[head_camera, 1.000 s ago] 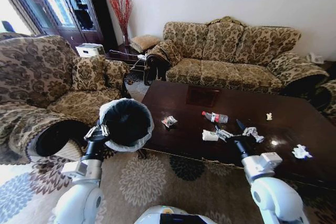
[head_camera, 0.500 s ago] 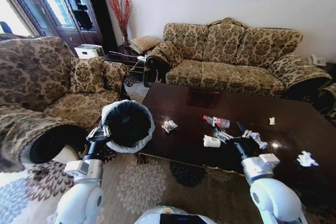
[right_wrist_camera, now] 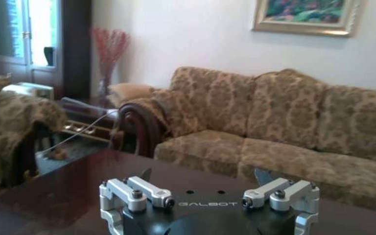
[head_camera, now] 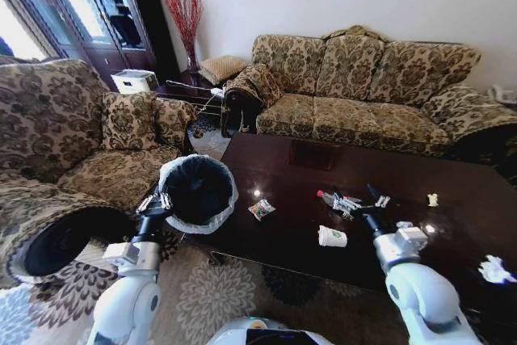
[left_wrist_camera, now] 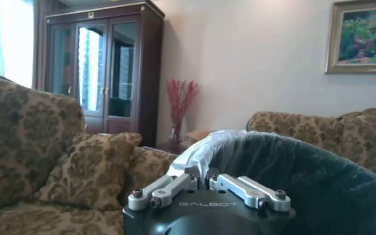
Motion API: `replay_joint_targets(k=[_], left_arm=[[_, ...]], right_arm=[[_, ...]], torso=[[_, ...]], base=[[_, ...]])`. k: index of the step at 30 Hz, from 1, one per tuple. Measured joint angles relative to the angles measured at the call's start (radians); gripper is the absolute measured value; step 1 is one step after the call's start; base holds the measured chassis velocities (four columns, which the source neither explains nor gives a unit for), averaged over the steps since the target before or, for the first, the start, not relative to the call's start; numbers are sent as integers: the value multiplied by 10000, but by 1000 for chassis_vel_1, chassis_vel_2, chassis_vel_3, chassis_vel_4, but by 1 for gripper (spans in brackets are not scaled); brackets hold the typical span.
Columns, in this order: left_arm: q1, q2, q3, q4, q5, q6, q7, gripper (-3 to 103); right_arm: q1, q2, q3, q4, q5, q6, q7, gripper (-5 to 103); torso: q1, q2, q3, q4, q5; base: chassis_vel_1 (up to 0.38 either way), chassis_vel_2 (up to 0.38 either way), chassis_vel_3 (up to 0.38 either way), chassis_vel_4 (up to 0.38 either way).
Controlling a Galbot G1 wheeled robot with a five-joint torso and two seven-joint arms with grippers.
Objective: Move to the front of the table and place the trash on the table into the trash bin.
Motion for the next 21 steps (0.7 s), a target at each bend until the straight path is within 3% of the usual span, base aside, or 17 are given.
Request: replay_joint_targets(k=[4,6,8,12,18,21], left_arm=[[-123,6,-32,67,116,-32,-161,3],[-177,9,-53,82,269,-59,-248,3],[-177,5,-55,82,294,-63,-259,3],[-120,-145,-158,35,446,-88,-591,3],[-165,-180,-450,-41,383,-31,-906,3],[-260,-180,-556,-122,238,106,-970,3]], right_arm=[[827,-253,-1189,-850,-7,296,232,100],[1581,-251,-2365,-1516,70,519,345,100],[1671,-236,-2508,-1594,79,531,359,100],[3120,209,-4767,-2931,388,690,596,100],[3817,688,-5983,-4026,415,654,1172,100],[4103,865,-6374,-4592,408,219,1557,100]], torso=[[9,-1,4,2,-1],[15,-2,6,-2,0],[15,-3,6,-2,1],[10,-2,4,0,-1],[11,-2,5,2,-1],[11,-2,5,-4,-1]], base=[[17,11,5,13],[-1,26,22,4],[0,0,0,0],[0,0,0,0],[0,0,0,0],[0,0,0,0]])
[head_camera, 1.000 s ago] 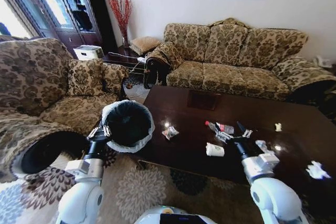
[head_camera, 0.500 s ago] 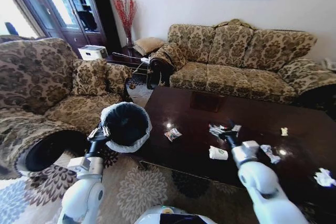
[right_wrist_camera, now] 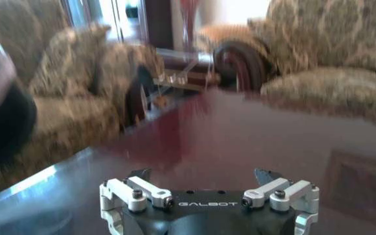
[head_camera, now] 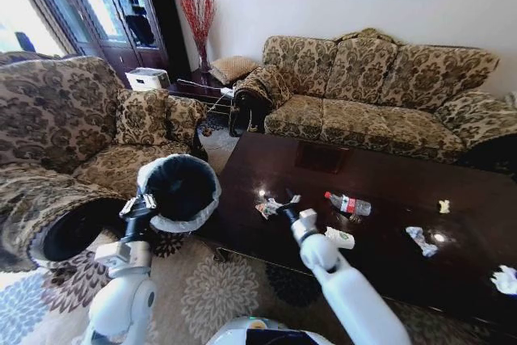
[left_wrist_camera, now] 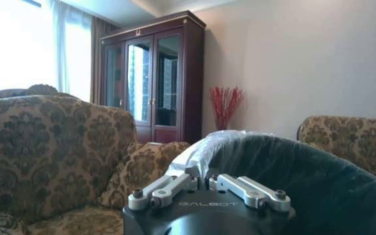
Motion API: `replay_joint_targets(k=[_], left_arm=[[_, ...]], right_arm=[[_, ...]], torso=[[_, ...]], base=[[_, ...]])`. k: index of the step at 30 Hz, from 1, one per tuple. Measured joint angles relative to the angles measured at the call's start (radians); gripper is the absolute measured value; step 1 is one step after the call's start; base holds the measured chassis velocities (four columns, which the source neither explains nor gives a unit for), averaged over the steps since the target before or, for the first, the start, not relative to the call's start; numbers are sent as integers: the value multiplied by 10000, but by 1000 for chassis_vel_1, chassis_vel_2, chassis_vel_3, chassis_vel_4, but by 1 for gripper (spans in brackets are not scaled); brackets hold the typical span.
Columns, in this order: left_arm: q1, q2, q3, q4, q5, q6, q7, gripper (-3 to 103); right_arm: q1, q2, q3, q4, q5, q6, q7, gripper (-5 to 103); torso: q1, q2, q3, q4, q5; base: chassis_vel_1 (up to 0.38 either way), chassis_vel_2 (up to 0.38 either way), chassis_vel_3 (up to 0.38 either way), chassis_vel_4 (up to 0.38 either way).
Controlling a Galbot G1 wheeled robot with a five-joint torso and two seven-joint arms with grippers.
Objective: Move to the front of the table and place the trash on the table into the trash bin.
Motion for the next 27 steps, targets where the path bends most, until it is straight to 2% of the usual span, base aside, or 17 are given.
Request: replay_joint_targets(k=[6,10,16,18,20,24,25,27], left_arm=[[-23,58,-42,-43,-100,70,-22,3],[-24,111,-43,-43,-109,81,-2,3],[-32,92,37,-41,-109,98,48,3],[-10,91,65,-32,-108,99,73,3],[-3,95,70,-26,-108,99,80,3],[19,162,84,10,-110,99,102,3],[19,162,84,10,-110,99,102,3],[19,200,96,10,-114,102,110,3]], right_arm=[[462,193,-280,-683,483,-729,244,100],[521,279,-289,-903,882,-892,216,100],[552,308,-271,-1100,888,-915,255,103],[553,242,-267,-1131,888,-914,238,94],[552,231,-265,-1145,888,-914,225,94],[567,306,-224,-1361,952,-907,46,73],[567,306,-224,-1361,952,-907,46,73],[590,368,-247,-1394,977,-908,22,61]], torso=[[0,0,-1,2,-2],[-1,0,-1,3,-2],[-1,0,-1,3,0],[-1,0,-1,2,0],[-1,0,-1,3,0],[-1,0,-1,3,2],[-1,0,-1,3,2],[-1,0,-1,3,2]], base=[[0,0,0,0],[0,0,0,0],[0,0,0,0],[0,0,0,0],[0,0,0,0],[0,0,0,0],[0,0,0,0],[0,0,0,0]])
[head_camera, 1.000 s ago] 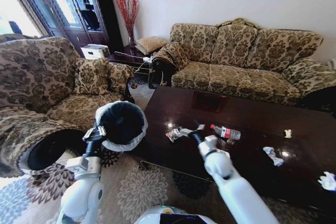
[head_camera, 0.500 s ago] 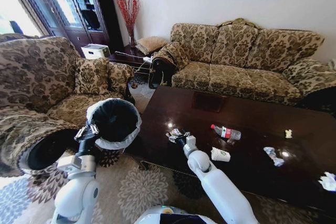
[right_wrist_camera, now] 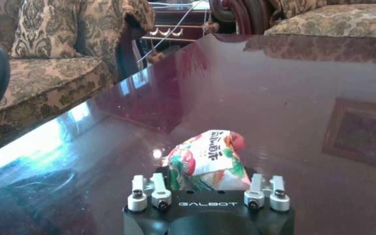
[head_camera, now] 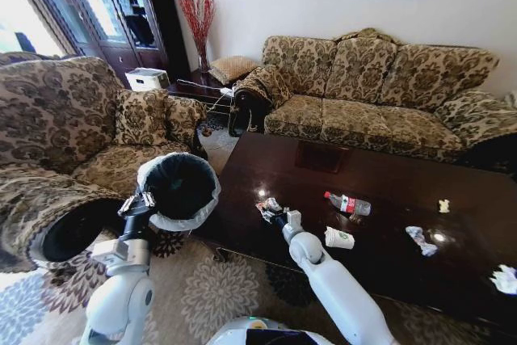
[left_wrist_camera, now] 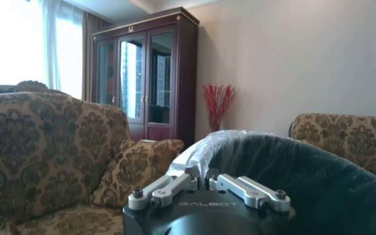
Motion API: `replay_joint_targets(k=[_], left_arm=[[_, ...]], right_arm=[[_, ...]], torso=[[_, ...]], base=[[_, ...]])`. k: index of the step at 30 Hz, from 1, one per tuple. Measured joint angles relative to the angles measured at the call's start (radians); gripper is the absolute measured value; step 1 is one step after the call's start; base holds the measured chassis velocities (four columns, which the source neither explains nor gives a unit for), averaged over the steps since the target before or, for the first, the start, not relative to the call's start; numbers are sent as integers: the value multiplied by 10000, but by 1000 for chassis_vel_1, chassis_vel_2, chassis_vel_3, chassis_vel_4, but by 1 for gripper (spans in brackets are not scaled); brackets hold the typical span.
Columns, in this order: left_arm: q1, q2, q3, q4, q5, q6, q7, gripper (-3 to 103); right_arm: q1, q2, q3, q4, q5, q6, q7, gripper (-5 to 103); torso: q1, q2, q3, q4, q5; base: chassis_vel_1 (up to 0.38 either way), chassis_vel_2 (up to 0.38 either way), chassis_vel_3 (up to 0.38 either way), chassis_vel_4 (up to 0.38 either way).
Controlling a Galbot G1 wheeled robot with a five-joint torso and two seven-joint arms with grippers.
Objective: Move to the front of the table and place the trash on the table into the trash bin.
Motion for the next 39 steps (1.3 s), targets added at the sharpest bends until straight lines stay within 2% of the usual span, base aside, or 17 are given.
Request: replay_joint_targets(k=[1,3,6,7,10,15,18,23,24,27,29,31,33,34,35,37,39], left_arm=[[1,19,8,0,-4,6,6,3],[4,31,18,0,-8,11,12,3],[31,74,60,0,-13,16,46,3],[31,74,60,0,-13,16,46,3],[68,127,88,9,-15,16,121,3],[74,291,118,30,-105,49,180,3],[-50,730,240,199,-322,223,303,3],[-326,1481,453,477,-821,530,313,3],[-558,2008,537,580,-1316,861,237,3],[-788,2569,572,672,-1925,1173,99,3],[-1116,3265,651,765,-2712,1523,-105,3],[-1248,3461,691,782,-2918,1624,-132,3],[-1786,4226,843,769,-3761,2087,-285,3],[-1786,4226,843,769,-3761,2087,-285,3],[-1860,4553,836,641,-4188,2293,-319,3],[-1850,4633,806,596,-4302,2342,-337,3],[-1830,4843,698,460,-4638,2492,-484,3]], right_arm=[[6,18,-15,-4,1,0,-5,56],[9,24,-22,-5,2,0,-7,56],[-21,-9,-11,77,-8,18,-2,40],[-21,-9,-11,77,-8,18,-2,40],[-76,-123,77,256,-26,78,58,27],[-81,-175,240,600,-65,215,255,20],[73,-407,488,1573,-115,419,541,10],[372,-966,747,3108,249,409,574,8],[677,-1249,826,3877,701,287,562,8],[1257,-1455,812,4432,1157,215,517,8],[2325,-1534,715,5013,2010,4,268,8],[2581,-1533,670,5153,2263,-82,204,8],[3591,-1560,1,5699,3605,-383,167,8],[3591,-1560,1,5699,3605,-383,167,8],[4277,-1630,-936,5878,4578,-443,290,8],[4470,-1655,-1252,5904,4858,-445,333,8],[5359,-1793,-2663,6025,6003,-552,716,8]], torso=[[0,0,0,0,1],[0,0,0,0,1],[0,0,0,0,1],[0,0,0,0,1],[0,0,0,-1,0],[0,0,0,0,1],[0,0,0,1,1],[0,0,0,-1,-3],[0,0,0,-3,-1],[0,0,0,-6,-1],[0,0,1,6,-2],[0,-1,1,7,-1],[2,-1,1,-4,-3],[2,-1,1,-4,-3],[2,-1,1,-6,-2],[2,-1,1,-6,-2],[1,0,0,6,0]], base=[[0,0,0,0],[0,0,0,0],[0,0,0,0],[0,0,0,0],[0,0,0,0],[0,0,0,0],[0,0,0,0],[0,0,0,0],[0,0,0,0],[0,0,0,0],[0,0,0,0],[0,0,0,0],[0,0,0,0],[0,0,0,0],[0,0,0,0],[0,0,0,0],[0,0,0,0]])
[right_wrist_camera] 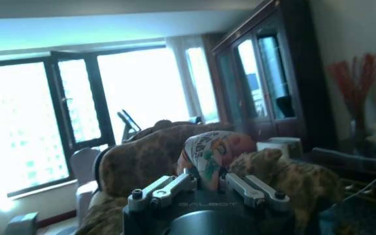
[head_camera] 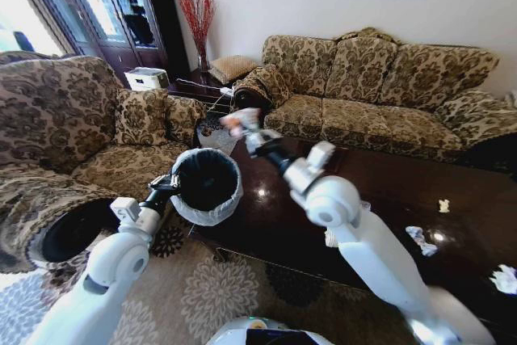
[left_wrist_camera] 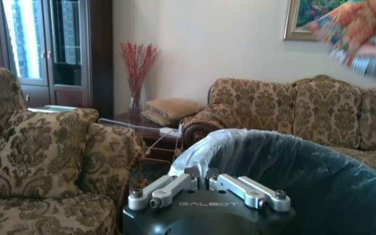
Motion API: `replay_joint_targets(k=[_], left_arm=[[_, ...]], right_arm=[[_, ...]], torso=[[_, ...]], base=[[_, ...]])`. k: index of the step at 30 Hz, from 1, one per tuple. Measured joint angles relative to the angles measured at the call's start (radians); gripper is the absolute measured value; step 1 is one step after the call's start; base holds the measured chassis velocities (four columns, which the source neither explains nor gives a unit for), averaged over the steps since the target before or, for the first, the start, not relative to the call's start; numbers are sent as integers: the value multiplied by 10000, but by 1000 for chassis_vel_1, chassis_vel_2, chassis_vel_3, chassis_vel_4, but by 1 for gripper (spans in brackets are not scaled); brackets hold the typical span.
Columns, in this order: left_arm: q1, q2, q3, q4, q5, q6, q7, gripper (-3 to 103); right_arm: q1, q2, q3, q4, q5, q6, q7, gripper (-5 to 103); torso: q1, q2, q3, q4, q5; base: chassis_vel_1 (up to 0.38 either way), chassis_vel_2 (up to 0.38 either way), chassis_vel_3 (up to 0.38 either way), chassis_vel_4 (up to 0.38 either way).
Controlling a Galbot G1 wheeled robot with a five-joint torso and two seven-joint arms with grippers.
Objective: Move to the front of the table and place the trash on the table into the trash bin.
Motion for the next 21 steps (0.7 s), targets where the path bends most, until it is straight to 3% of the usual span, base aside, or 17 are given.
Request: replay_joint_targets(k=[4,7,9,13,17,20,21], left_arm=[[-65,77,-33,-92,-247,157,-84,3],[-20,71,-111,-160,-295,163,-86,3],[46,30,-158,-243,-379,171,-91,3],[72,-3,-166,-303,-391,171,-89,3],[70,-91,-194,-353,-388,176,-76,3],[83,-129,-195,-391,-385,178,-55,3],[95,-150,-194,-402,-381,179,-37,3]], right_arm=[[475,-122,-1040,66,218,-642,496,5],[454,-141,-1194,72,46,-808,628,8],[343,-159,-1334,61,-318,-900,689,24],[278,-160,-1397,76,-527,-988,676,29],[238,-26,-1482,-68,-1000,-989,630,51],[242,48,-1505,-203,-1085,-972,630,56],[242,77,-1518,-302,-1170,-945,620,67]], torso=[[-1,0,0,-6,-5],[-1,0,0,-9,0],[-1,0,0,-9,4],[-1,0,0,-8,0],[-1,0,0,-5,0],[-1,0,0,-6,0],[-1,0,0,-6,0]], base=[[0,0,0,0],[0,0,0,0],[0,0,0,0],[0,0,0,0],[0,0,0,0],[0,0,0,0],[0,0,0,0]])
